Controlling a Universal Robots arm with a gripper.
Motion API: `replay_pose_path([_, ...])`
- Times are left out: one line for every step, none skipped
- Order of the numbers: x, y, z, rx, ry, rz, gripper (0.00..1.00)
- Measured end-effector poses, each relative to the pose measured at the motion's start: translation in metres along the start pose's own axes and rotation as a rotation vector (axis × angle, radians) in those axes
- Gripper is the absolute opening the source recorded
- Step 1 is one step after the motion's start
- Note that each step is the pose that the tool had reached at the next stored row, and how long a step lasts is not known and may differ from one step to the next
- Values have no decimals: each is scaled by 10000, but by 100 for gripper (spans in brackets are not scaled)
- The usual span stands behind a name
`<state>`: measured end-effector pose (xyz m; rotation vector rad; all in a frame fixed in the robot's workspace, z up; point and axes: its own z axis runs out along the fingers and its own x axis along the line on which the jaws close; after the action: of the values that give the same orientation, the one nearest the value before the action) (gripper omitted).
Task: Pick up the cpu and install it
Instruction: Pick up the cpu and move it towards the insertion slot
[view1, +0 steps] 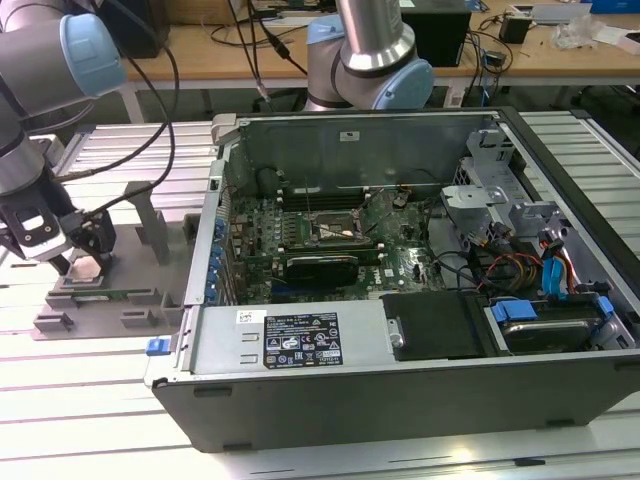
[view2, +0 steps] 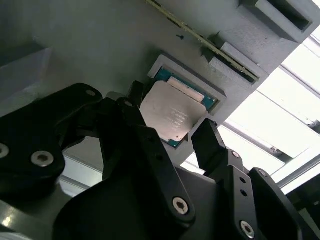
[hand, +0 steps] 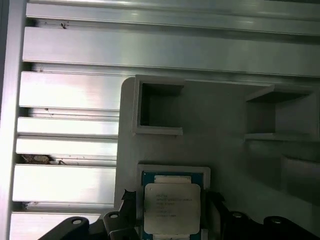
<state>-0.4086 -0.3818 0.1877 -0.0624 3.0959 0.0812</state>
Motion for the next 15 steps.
replay_pose_path([1, -1, 9, 0, 1, -5, 66])
replay_pose_path([0, -1, 10, 0, 1, -6, 66])
replay_pose_path([0, 0, 12, -1, 0, -5, 66])
replay_pose_path([0, -1, 12, -1, 0, -6, 66])
replay_pose_path([-1, 0, 9, -2, -3, -6, 66])
replay_pose_path([-1, 0, 8, -2, -4, -6, 66])
replay_pose_path([-1, 0, 8, -2, -3, -5, 66])
replay_pose_path([0, 0, 6, -1, -1, -5, 66])
replay_pose_path([0, 0, 6, -1, -1, -5, 66])
replay_pose_path([0, 0, 6, -1, -1, -5, 66])
replay_pose_path([0, 0, 6, -1, -1, -5, 66])
replay_pose_path([0, 0, 5, -1, -1, -5, 66])
replay_pose_path([0, 0, 5, -1, -1, -5, 66])
replay_pose_path([0, -1, 7, -4, 8, -5, 66])
replay_pose_path([0, -2, 11, -5, 15, -4, 66])
